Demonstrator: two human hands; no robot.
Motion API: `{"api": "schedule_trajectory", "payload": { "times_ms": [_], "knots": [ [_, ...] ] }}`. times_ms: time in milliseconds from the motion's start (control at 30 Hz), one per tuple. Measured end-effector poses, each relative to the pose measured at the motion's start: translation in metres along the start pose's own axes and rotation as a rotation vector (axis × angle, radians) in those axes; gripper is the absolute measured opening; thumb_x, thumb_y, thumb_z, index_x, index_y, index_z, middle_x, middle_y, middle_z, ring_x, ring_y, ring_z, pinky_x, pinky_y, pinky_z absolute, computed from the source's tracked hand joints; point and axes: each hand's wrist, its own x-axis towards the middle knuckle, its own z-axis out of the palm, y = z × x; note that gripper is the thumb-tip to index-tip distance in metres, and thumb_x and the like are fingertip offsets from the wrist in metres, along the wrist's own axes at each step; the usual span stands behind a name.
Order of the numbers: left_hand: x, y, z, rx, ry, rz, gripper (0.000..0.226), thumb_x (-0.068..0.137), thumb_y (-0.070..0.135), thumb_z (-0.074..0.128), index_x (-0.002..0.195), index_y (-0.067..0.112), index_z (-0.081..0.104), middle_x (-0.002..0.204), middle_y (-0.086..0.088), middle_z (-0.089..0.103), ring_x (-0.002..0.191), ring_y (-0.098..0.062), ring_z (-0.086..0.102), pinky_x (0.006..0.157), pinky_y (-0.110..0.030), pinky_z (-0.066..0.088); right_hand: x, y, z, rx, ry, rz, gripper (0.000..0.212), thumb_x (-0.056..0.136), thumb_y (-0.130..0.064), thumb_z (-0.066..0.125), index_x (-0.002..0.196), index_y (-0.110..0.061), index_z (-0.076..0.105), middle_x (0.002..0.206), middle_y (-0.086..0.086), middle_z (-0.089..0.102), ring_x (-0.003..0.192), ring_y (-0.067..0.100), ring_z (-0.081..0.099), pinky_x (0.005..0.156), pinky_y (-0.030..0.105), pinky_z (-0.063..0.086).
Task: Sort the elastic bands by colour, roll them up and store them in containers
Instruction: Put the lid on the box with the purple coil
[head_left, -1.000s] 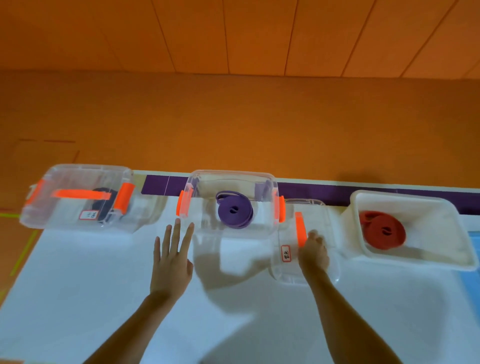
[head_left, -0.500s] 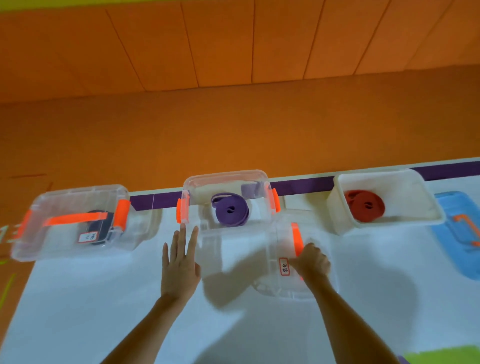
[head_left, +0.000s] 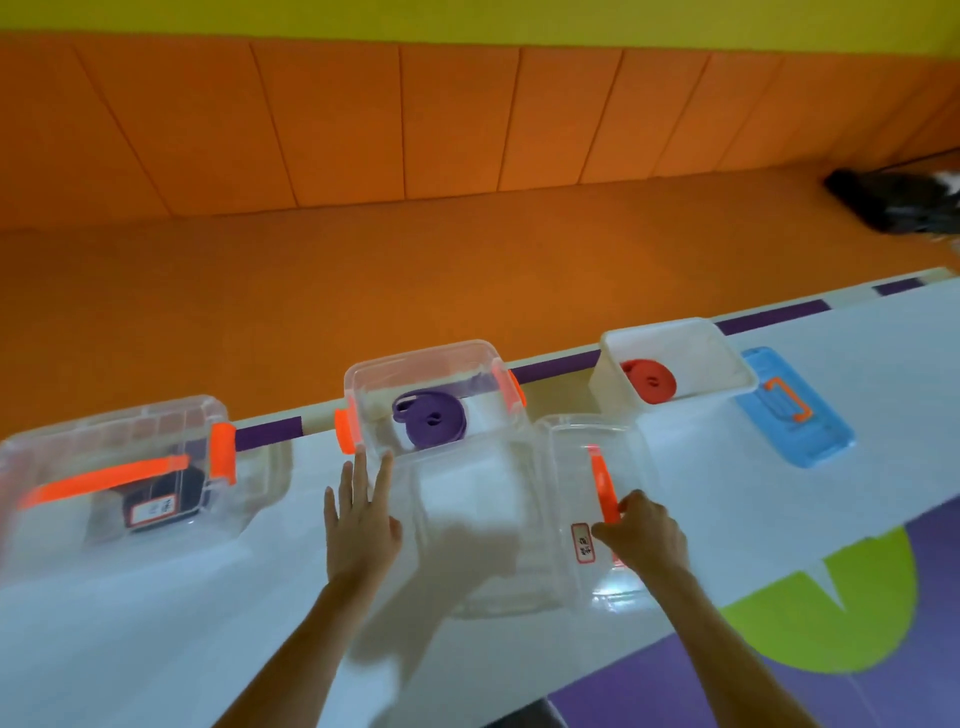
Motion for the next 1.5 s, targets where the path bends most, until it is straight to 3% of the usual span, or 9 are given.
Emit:
{"api": "schedule_trajectory", "payload": {
  "times_ms": [233,367,533,767,967,1167,1300,1400,1500],
  "knots": [
    [0.002,-0.006,-0.003,-0.121,0.035,0.024,0.076,0.1,0.009,0.064,0.165,0.029,0.031,0.176,-0.009,0.011,0.163,-0.033,0.009,0.129,-0.057,0.018,0.013,-0.063,-0.029,-0.077,0.093,-0.281,0.041,0.076,-0.039,0.08,0.107,-0.022,0.06,0.098,-0.004,0.07,0.088,0.023,0.071,0.077,0.035,0.055],
    [0.01,0.001,-0.01,-0.227,0.17,-0.028,0.054,0.1,0.008,0.066,0.151,0.019,0.056,0.165,-0.011,0.042,0.154,-0.036,0.038,0.121,-0.053,0.041,0.051,-0.119,-0.046,-0.263,0.119,-0.542,0.042,0.081,-0.039,0.083,0.112,-0.019,0.061,0.106,-0.001,0.073,0.091,0.023,0.074,0.082,0.037,0.061],
    [0.042,0.007,-0.037,-0.341,0.344,-0.069,0.058,0.11,0.024,0.048,0.165,0.031,0.031,0.168,0.009,0.038,0.149,-0.003,0.037,0.112,-0.025,0.04,0.092,-0.198,-0.054,-0.479,0.143,-0.908,0.051,0.078,-0.032,0.084,0.123,-0.018,0.064,0.115,0.004,0.073,0.103,0.026,0.073,0.083,0.036,0.06],
    [0.093,0.023,-0.04,-0.401,0.192,-0.272,0.055,0.113,0.033,0.04,0.166,0.021,0.029,0.171,0.002,0.033,0.154,-0.022,0.038,0.118,-0.047,0.043,0.124,-0.256,-0.034,-0.543,-0.06,-1.154,0.044,0.082,-0.027,0.072,0.124,-0.023,0.059,0.129,0.0,0.059,0.11,0.027,0.068,0.089,0.037,0.053],
    [0.101,0.021,-0.039,-0.416,0.26,-0.274,0.056,0.113,0.021,0.039,0.167,0.025,0.026,0.17,0.01,0.035,0.154,-0.016,0.04,0.113,-0.049,0.049,0.14,-0.239,-0.01,-0.146,-0.101,-1.104,0.031,0.089,-0.025,0.071,0.12,-0.022,0.068,0.128,0.0,0.058,0.116,0.026,0.062,0.089,0.036,0.05],
    [0.111,0.007,-0.032,-0.336,0.289,-0.292,0.048,0.112,0.026,0.045,0.16,0.025,0.041,0.137,-0.002,0.07,0.122,-0.029,0.068,0.093,-0.051,0.059,0.137,-0.204,0.01,0.046,0.049,-1.028,0.023,0.097,-0.019,0.067,0.118,-0.025,0.073,0.113,-0.002,0.066,0.096,0.023,0.069,0.068,0.023,0.037],
    [0.117,0.001,-0.023,-0.336,0.299,-0.334,0.04,0.109,0.021,0.054,0.148,0.011,0.054,0.134,-0.013,0.068,0.122,-0.035,0.064,0.096,-0.055,0.057,0.13,-0.193,0.019,0.145,0.181,-0.945,0.032,0.088,-0.003,0.072,0.118,-0.014,0.074,0.114,0.009,0.069,0.104,0.035,0.063,0.083,0.04,0.055],
    [0.118,0.003,-0.015,-0.54,0.292,-0.526,0.058,0.106,0.035,0.06,0.155,0.008,0.044,0.158,-0.017,0.046,0.147,-0.036,0.042,0.117,-0.056,0.044,0.141,-0.183,0.024,0.306,0.216,-0.673,0.054,0.088,-0.013,0.076,0.139,-0.01,0.06,0.133,0.015,0.061,0.123,0.038,0.054,0.105,0.049,0.045],
    [0.119,0.002,-0.012,-0.954,0.172,-0.805,0.08,0.101,0.055,0.062,0.162,0.013,0.033,0.162,-0.012,0.043,0.15,-0.036,0.042,0.116,-0.047,0.045,0.151,-0.177,0.033,0.657,-0.103,-0.265,0.067,0.094,-0.037,0.075,0.149,-0.009,0.048,0.136,0.01,0.058,0.13,0.03,0.051,0.111,0.049,0.043]
  ]
}}
